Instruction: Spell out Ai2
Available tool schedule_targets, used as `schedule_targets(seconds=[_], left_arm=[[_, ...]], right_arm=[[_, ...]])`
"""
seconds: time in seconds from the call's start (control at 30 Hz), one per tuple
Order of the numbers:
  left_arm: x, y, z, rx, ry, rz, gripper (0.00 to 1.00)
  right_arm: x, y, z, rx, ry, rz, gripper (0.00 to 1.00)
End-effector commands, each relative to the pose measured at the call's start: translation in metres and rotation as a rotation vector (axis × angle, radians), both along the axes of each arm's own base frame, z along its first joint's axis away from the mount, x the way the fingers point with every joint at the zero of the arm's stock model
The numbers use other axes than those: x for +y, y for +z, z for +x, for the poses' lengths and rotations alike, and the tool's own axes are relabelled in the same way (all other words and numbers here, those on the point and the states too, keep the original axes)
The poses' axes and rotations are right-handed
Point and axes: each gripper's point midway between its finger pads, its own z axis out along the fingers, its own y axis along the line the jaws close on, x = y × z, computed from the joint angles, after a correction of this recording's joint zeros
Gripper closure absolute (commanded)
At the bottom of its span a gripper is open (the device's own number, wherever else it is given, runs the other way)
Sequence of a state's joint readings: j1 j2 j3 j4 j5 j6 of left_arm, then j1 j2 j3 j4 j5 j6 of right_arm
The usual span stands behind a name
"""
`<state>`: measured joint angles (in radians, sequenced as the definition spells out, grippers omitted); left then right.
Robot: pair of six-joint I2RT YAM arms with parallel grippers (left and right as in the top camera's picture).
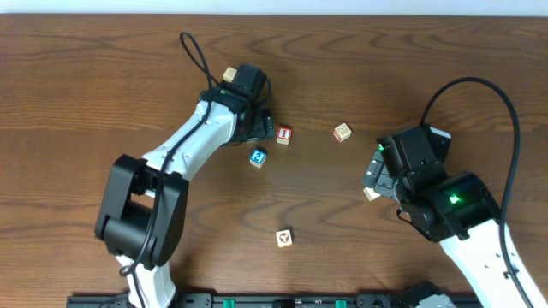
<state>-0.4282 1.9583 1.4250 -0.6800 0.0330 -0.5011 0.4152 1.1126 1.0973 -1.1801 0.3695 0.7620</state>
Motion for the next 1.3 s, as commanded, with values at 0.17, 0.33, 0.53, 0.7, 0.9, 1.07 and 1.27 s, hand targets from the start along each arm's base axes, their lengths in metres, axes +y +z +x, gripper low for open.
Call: schedule_targets(seconds=[0.17,0.33,0.53,0.7,0.9,1.07,1.27], left_arm=[[0.002,-0.021,0.004,0.043,-0.017,0.052,0.11],[0.002,-0.026,0.005,0.044,-0.017,0.056,0.23],[0.001,-0.024,0.014,0.006,-0.013,0.06,0.34],[0.002,-0.024,0.014,0.005,-0.012,0.064,0.34],[0.001,-0.024,0.017,-0.005,-0.011,0.06,0.37],[0.003,-0.024,0.017,-0.008,-0.009,0.069,0.37],[0.003,-0.027,0.017,-0.002,-0.009,0.072,0.37]], right_arm=[[-0.005,-0.004,-0.002,0.017,-0.019,-0.012,0.01],[-0.005,-0.004,-0.003,0.019,-0.018,-0.013,0.01],[-0.006,-0.005,-0.006,0.032,-0.018,-0.019,0.01],[-0.007,-0.006,-0.007,0.039,-0.018,-0.022,0.01],[-0.007,-0.006,-0.007,0.04,-0.018,-0.022,0.01],[-0.007,-0.006,-0.008,0.04,-0.018,-0.023,0.01],[-0.007,-0.006,-0.008,0.043,-0.018,-0.024,0.01]])
